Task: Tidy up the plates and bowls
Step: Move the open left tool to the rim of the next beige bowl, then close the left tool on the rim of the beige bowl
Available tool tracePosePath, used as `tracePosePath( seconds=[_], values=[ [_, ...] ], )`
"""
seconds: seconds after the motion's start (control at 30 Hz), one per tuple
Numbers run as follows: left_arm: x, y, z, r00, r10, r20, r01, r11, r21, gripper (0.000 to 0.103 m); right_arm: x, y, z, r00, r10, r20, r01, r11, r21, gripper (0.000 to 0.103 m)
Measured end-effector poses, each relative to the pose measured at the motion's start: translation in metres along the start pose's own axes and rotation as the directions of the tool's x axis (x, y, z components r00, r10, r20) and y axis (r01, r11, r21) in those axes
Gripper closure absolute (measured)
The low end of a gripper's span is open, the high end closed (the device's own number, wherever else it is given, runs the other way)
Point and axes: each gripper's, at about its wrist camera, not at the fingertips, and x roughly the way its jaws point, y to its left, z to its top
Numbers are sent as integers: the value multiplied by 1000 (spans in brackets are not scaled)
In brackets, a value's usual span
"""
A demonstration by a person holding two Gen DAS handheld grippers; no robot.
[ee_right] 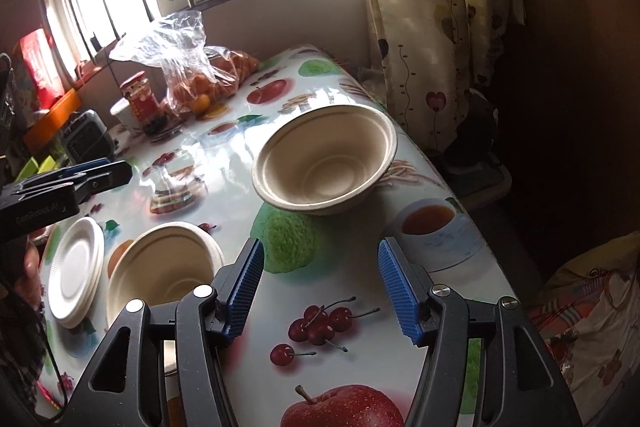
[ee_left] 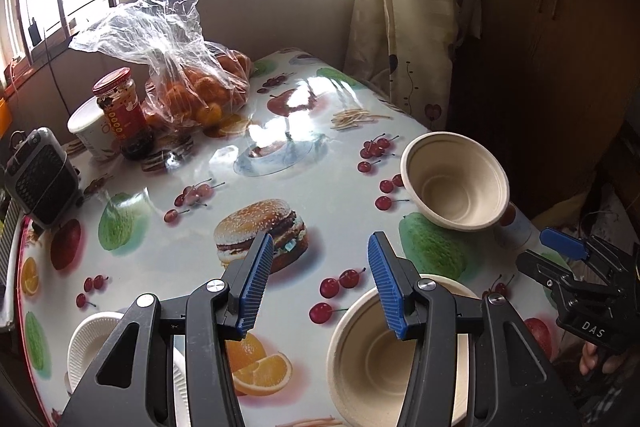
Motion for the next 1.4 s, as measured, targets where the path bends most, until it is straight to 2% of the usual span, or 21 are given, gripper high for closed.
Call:
tracePosePath(
  seconds=[0.07,0.2,0.3,0.5,0.67,0.83,0.97,1.07,1.3,1.4],
  values=[
    [7,-2,4,1000,-2,-13,2,1000,6,52,2,-5,3,1000,-6,2,6,1000,11,43],
    [23,2,12,995,-82,-49,80,996,-47,52,6,-13,8,1000,-14,8,14,1000,23,43],
    [36,-1,22,991,-114,-70,110,992,-56,52,9,-19,13,1000,-19,15,19,999,35,43],
    [54,-15,41,992,-99,-75,98,995,-16,52,16,-29,21,1000,-3,31,1,998,62,43],
    [66,-25,50,989,-122,-90,123,992,6,52,22,-34,25,999,-4,38,1,997,71,43],
    [81,-29,56,981,-153,-116,152,988,-17,52,29,-38,29,999,13,36,-16,996,86,44],
    [94,-35,59,976,-167,-144,166,986,-17,54,35,-38,33,999,9,36,-12,996,85,49],
    [102,-39,61,967,-195,-164,194,981,-25,63,39,-40,35,999,14,33,-17,995,96,54],
    [112,-42,62,954,-234,-187,229,972,-49,69,46,-44,36,999,28,25,-30,994,109,62],
    [114,-44,62,956,-228,-186,224,974,-44,69,48,-45,36,999,32,25,-35,993,112,66]
  ],
)
